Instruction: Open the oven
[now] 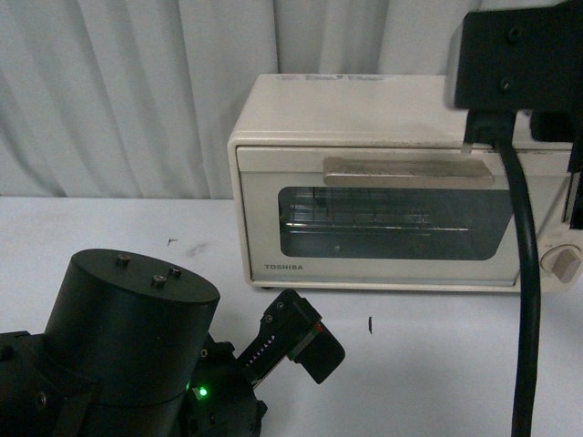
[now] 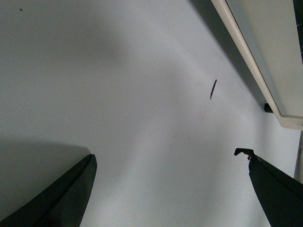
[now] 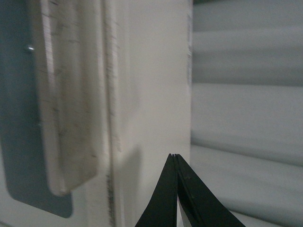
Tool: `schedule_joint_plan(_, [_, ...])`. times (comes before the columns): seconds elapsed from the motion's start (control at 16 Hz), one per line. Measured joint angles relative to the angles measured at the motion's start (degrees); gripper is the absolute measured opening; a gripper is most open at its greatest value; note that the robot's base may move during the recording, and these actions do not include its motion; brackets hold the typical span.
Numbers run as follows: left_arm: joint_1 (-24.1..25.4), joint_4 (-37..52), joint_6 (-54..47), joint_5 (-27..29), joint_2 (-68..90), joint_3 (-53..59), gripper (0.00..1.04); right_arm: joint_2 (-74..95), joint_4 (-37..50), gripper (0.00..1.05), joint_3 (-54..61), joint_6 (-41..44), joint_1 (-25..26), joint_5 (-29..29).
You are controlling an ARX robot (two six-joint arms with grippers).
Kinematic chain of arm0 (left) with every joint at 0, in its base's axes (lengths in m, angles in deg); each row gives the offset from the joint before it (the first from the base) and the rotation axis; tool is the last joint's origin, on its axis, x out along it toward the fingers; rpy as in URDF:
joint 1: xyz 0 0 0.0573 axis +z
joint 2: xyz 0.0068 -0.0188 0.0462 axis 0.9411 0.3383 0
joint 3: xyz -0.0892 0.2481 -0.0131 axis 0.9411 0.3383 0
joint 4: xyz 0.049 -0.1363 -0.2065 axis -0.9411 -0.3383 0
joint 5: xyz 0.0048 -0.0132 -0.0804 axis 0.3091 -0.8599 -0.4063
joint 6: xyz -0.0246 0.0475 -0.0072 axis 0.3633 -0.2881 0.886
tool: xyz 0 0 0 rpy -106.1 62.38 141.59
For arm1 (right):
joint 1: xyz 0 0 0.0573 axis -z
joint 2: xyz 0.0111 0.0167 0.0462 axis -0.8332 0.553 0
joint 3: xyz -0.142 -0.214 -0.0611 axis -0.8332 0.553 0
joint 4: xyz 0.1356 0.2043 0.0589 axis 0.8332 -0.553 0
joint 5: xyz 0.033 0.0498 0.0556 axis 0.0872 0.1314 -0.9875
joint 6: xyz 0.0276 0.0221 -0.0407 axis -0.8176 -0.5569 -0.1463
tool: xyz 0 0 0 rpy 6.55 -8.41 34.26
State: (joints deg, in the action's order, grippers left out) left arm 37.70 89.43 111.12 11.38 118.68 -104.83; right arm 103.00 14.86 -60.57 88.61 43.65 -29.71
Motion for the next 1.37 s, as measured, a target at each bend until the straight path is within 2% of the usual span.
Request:
schedule_joint_plan(0.37, [0.0,0.0,-0.02,0.02,0.0,-0.02,0.98,0.46,-4.76,0.02,0.68,2.19,-3.04,-1.99])
schedule_joint_plan(0.81, [0.0,0.0,-0.02,0.0,0.0,-0.02,0.98,2.64,-7.67,0.02,-0.46,2.29,-2.82,-2.95])
schedule_joint_plan(1.37, [0.0,0.0,0.0,0.0,0.0,-0.02,0.98,4.85,-10.49,0.02,-3.32,3.04,-0.13,-3.17])
